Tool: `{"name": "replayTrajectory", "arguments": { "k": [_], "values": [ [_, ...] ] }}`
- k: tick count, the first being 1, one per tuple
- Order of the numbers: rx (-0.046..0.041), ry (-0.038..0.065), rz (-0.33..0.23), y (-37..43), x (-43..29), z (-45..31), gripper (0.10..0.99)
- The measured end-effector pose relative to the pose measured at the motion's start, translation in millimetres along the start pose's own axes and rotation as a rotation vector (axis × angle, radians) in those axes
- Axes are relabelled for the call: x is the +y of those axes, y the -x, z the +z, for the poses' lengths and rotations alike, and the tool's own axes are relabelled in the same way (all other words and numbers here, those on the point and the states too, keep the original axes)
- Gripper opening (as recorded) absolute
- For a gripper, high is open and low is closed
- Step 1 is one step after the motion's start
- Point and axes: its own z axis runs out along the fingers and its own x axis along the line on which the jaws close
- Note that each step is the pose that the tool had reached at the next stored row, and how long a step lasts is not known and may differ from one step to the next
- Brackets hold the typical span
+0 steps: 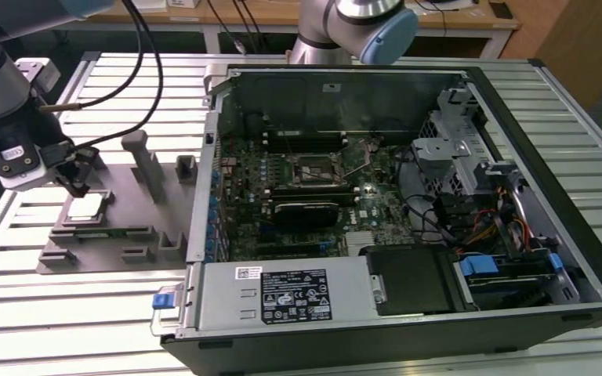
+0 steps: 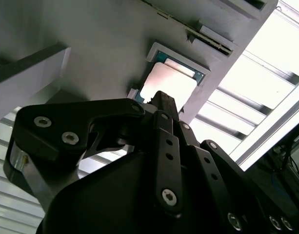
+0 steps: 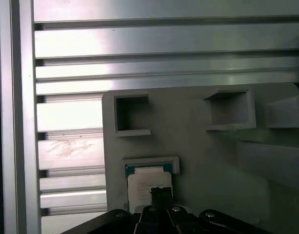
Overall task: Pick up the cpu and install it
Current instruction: 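Pick up the cpu and move it towards the insertion slot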
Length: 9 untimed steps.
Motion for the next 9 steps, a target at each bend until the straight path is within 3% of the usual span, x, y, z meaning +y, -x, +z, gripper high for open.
{"name": "replayTrajectory", "arguments": {
  "k": [9],
  "values": [
    [0.0000, 0.000, 0.000, -1.9, -3.8, 10.2, 0.106]
  ]
}}
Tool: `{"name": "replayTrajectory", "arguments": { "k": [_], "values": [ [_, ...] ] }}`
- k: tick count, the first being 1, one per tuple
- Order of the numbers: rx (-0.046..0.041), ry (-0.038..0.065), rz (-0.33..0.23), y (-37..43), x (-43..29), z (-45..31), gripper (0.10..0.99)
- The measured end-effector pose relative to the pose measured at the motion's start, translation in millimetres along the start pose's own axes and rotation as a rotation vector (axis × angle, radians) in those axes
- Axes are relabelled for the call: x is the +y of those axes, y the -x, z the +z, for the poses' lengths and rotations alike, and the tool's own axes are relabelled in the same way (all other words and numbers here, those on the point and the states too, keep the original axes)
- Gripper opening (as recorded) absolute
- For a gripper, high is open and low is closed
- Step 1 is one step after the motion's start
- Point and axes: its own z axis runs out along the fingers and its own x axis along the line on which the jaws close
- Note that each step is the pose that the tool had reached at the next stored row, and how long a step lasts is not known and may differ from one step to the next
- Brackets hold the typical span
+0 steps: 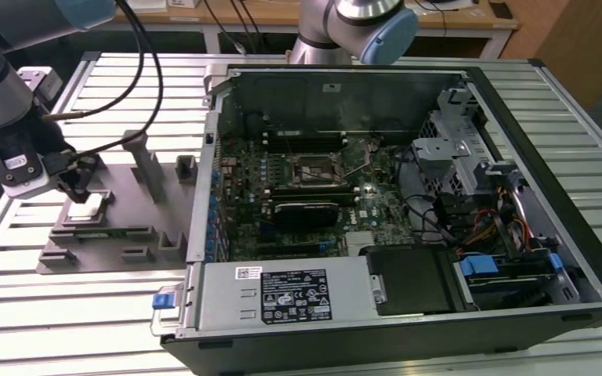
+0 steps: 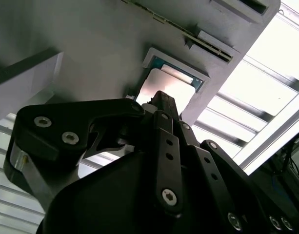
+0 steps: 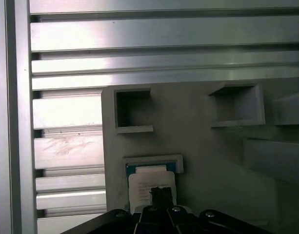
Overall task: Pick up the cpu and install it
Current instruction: 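Pick up the cpu and move it towards the insertion slot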
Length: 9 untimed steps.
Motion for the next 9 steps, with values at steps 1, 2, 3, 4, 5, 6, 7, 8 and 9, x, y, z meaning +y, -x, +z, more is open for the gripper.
{"name": "replayTrajectory", "arguments": {
  "k": [1, 2, 3, 4, 5, 6, 7, 8, 9],
  "values": [
    [0.0000, 0.000, 0.000, -0.2, -0.5, 1.0, 0.106],
    [0.0000, 0.000, 0.000, -0.3, -1.0, 2.1, 0.106],
    [0.0001, 0.000, 0.000, -0.5, -1.4, 3.2, 0.106],
    [0.0001, 0.000, 0.000, -0.6, -1.8, 4.4, 0.106],
    [0.0002, 0.000, 0.000, -0.8, -2.2, 5.6, 0.106],
    [0.0002, 0.000, 0.000, -1.1, -2.6, 6.8, 0.106],
    [0.0001, 0.000, 0.000, -1.3, -2.7, 7.5, 0.106],
    [0.0002, 0.000, 0.000, -1.3, -2.7, 7.4, 0.106],
    [0.0001, 0.000, 0.000, -1.3, -2.7, 7.5, 0.106]
  ]
}}
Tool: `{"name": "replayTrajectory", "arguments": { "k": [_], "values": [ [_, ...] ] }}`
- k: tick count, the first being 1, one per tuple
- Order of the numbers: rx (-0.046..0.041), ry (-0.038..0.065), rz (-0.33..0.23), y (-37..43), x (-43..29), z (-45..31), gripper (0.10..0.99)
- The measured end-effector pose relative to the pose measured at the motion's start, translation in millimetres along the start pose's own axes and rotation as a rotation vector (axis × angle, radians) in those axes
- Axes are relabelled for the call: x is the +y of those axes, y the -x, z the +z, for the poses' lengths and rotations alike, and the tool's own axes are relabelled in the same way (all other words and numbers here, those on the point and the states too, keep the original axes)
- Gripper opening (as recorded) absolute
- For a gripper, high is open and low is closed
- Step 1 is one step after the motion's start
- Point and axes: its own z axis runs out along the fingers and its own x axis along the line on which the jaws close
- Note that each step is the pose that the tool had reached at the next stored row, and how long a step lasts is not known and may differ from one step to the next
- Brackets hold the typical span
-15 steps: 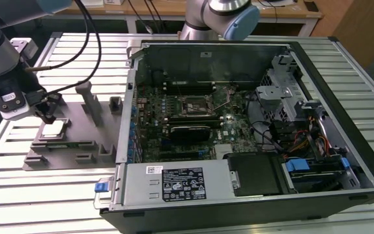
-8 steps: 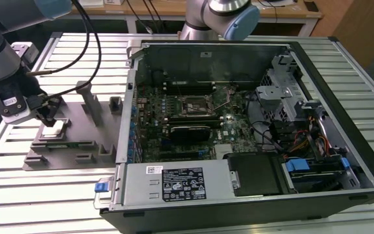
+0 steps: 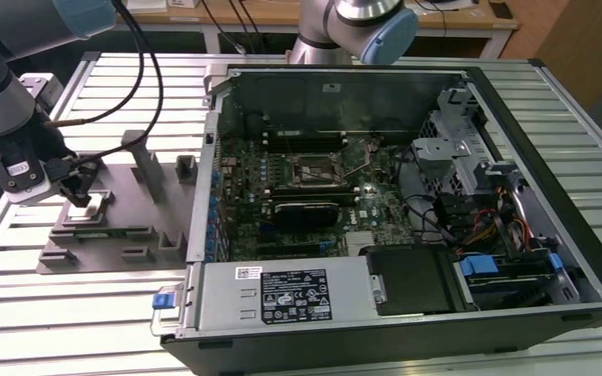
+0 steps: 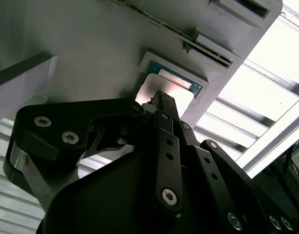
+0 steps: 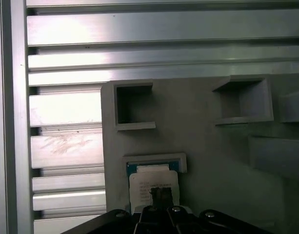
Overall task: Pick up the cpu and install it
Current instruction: 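Pick up the cpu and move it towards the insertion slot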
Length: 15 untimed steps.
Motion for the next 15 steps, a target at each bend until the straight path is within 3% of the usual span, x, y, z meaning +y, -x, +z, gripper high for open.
{"name": "replayTrajectory", "arguments": {
  "k": [7, 9, 10, 12, 13, 15],
  "values": [
    [0.0000, 0.000, 0.000, -0.1, 0.0, 0.0, 0.114],
    [0.0000, 0.000, 0.000, -0.2, 0.0, 0.0, 0.231],
    [0.0000, 0.000, 0.000, -0.2, 0.0, 0.0, 0.231],
    [-0.0001, 0.000, 0.000, -0.2, 0.0, 0.1, 0.353],
    [0.0000, 0.000, 0.000, -0.2, 0.0, 0.1, 0.353],
    [-0.0001, 0.000, 0.000, -0.2, 0.0, 0.1, 0.467]
  ]
}}
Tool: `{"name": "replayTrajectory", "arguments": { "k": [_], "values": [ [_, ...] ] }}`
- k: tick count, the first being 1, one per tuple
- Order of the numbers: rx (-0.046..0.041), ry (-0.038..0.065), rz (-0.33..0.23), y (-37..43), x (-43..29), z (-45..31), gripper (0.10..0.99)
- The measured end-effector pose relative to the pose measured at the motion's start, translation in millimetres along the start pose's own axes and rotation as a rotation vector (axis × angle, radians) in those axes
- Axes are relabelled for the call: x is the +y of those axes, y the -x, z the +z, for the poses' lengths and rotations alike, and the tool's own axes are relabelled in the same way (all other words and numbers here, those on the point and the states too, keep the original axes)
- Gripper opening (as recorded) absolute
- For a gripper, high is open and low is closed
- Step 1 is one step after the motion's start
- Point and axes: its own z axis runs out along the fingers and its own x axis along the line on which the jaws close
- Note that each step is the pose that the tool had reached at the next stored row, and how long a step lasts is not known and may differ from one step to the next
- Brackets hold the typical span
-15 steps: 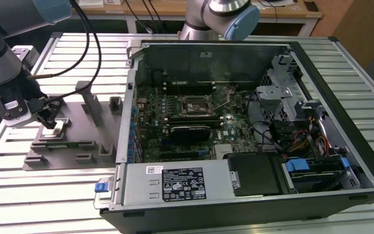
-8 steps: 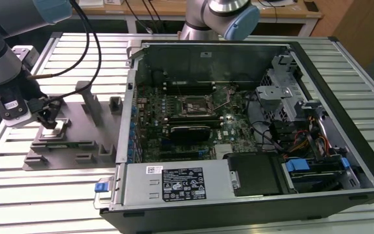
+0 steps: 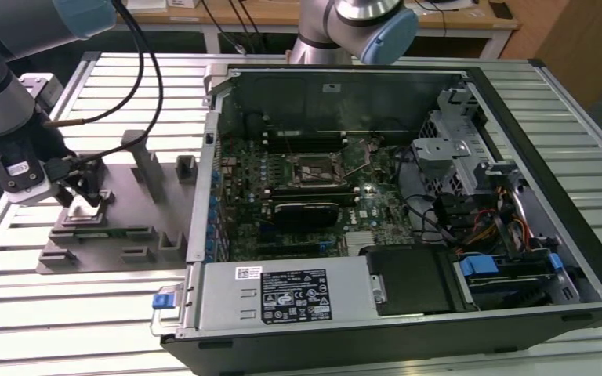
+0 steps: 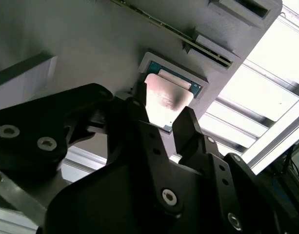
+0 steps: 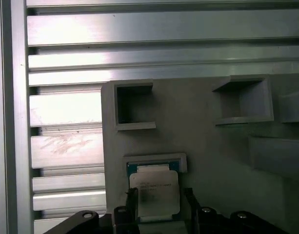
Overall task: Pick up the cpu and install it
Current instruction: 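Pick up the cpu and move it towards the insertion slot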
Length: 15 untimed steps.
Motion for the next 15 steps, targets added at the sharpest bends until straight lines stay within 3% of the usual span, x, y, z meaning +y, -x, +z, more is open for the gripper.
{"name": "replayTrajectory", "arguments": {
  "k": [1, 3, 5, 6, 15],
  "values": [
    [0.0000, 0.000, 0.000, 0.0, 0.0, 0.0, 0.467],
    [0.0000, 0.000, 0.000, 0.0, 0.0, 0.0, 0.584],
    [0.0000, 0.000, 0.000, -0.1, 0.0, 0.0, 0.584],
    [0.0000, 0.000, 0.000, -0.1, 0.0, 0.0, 0.647],
    [-0.0001, -0.003, -0.001, -0.5, 0.2, 6.7, 0.647]
  ]
}}
